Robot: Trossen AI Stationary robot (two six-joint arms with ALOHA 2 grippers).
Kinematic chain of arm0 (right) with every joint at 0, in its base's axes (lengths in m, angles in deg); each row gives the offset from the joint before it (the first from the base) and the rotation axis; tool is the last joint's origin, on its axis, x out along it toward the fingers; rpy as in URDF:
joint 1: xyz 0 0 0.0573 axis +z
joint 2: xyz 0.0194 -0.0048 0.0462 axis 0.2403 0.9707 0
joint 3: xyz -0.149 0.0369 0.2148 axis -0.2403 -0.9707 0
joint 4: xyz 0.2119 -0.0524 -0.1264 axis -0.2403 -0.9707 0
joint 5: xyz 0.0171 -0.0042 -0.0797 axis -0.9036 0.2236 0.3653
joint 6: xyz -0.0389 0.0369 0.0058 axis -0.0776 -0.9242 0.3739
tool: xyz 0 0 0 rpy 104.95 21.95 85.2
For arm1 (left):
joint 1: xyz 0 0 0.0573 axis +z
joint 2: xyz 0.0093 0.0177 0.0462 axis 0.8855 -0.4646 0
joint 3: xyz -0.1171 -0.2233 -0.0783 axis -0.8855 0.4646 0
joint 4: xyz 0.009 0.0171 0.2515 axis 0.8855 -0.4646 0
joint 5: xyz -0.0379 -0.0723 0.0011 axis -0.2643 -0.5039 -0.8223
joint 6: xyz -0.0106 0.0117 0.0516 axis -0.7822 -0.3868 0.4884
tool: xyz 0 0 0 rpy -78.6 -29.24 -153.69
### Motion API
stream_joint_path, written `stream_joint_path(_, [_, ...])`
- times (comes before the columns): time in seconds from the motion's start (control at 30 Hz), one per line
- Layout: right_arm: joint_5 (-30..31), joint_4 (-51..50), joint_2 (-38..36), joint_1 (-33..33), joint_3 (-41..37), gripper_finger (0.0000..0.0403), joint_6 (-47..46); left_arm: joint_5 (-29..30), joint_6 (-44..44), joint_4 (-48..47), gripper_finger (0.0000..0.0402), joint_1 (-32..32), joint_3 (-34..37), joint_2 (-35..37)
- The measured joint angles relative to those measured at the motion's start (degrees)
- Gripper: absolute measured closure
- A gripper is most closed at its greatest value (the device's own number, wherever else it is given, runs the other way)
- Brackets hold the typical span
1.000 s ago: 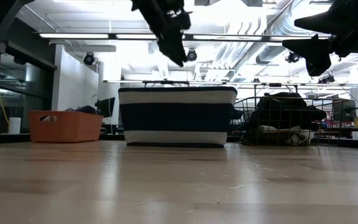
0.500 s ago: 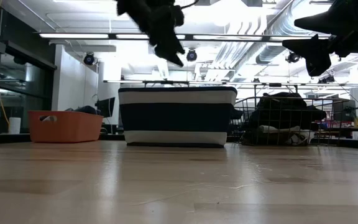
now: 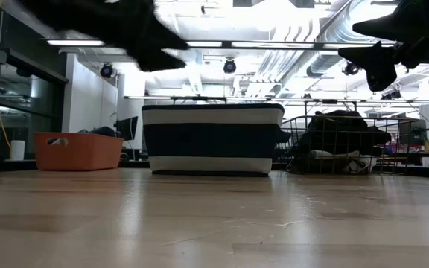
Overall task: Pick & Place Cloths
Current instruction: Return to Home Position
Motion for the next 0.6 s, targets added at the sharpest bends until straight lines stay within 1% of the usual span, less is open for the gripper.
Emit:
stream_joint_path(0.1, [0.0, 0.0, 0.0, 0.0, 0.0, 0.0165, 0.0, 4.9, -0.9, 9.7, 0.0035, -2.6, 10.3, 5.9])
stream_joint_path(0.2, [0.0, 0.0, 0.0, 0.0, 0.0, 0.0165, 0.0, 8.9, -2.1, 13.4, 0.0035, -4.2, 17.9, 12.6])
stream_joint_path(0.43, [0.0, 0.0, 0.0, 0.0, 0.0, 0.0165, 0.0, 8.5, -5.2, 13.1, 0.0035, -4.9, 29.5, 28.8])
stream_joint_path(0.5, [0.0, 0.0, 0.0, 0.0, 0.0, 0.0165, 0.0, 7.9, -5.5, 12.7, 0.0035, -4.9, 31.8, 33.7])
stream_joint_path(0.6, [0.0, 0.0, 0.0, 0.0, 0.0, 0.0165, 0.0, 6.2, -5.5, 8.9, 0.0035, -4.9, 33.4, 40.8])
